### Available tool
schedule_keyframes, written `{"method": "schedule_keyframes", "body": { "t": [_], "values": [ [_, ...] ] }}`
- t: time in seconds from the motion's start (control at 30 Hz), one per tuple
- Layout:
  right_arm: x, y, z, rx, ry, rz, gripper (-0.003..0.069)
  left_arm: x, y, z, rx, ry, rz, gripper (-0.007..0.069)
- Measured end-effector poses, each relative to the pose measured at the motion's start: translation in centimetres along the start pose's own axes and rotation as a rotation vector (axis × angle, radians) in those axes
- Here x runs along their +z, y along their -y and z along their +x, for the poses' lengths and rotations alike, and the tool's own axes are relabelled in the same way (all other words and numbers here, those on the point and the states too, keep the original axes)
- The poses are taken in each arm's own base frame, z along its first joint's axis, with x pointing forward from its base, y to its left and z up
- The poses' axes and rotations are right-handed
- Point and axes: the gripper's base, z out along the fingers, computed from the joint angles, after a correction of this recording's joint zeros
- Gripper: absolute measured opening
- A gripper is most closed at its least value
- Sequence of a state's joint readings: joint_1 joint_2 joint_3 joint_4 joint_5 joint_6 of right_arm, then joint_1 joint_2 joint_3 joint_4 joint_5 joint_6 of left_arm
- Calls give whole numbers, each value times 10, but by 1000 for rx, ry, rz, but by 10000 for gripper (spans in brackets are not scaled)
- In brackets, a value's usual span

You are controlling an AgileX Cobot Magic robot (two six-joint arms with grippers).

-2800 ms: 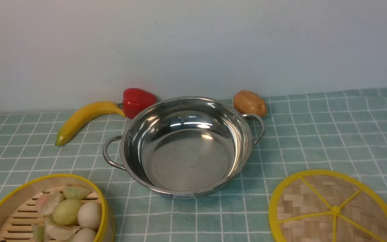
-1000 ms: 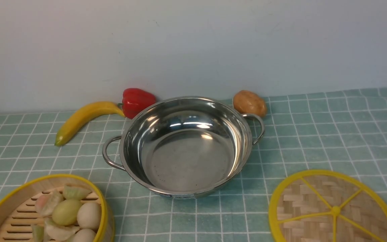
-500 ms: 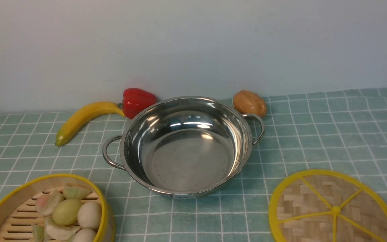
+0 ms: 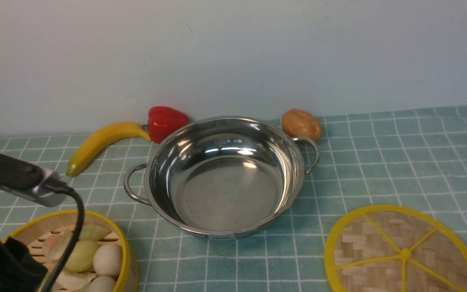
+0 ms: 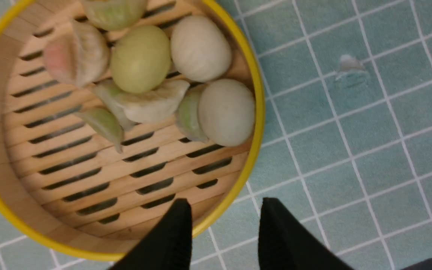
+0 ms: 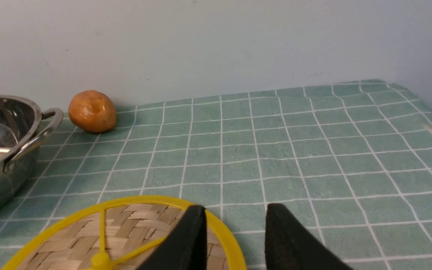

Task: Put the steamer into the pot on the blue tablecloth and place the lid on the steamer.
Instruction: 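Grasp the rim of the steamer basket holding the buns with the left gripper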

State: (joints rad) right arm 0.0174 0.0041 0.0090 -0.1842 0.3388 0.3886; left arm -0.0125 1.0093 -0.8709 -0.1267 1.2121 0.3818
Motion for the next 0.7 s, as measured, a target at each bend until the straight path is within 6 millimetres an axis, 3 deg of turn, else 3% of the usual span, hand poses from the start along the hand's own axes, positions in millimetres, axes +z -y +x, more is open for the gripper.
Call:
{"method": "schedule_keyframes", "body": {
  "t": [0.17, 0.43, 0.7],
  "values": [
    [0, 0, 0, 0, 0, 0, 242, 22, 0, 1, 122, -125, -24, 243],
    [0, 0, 0, 0, 0, 0, 242, 67, 10, 32, 394, -368, 13, 243],
    [0, 0, 0, 0, 0, 0, 242, 75, 12, 32, 414, -323, 14, 243]
  ]
}}
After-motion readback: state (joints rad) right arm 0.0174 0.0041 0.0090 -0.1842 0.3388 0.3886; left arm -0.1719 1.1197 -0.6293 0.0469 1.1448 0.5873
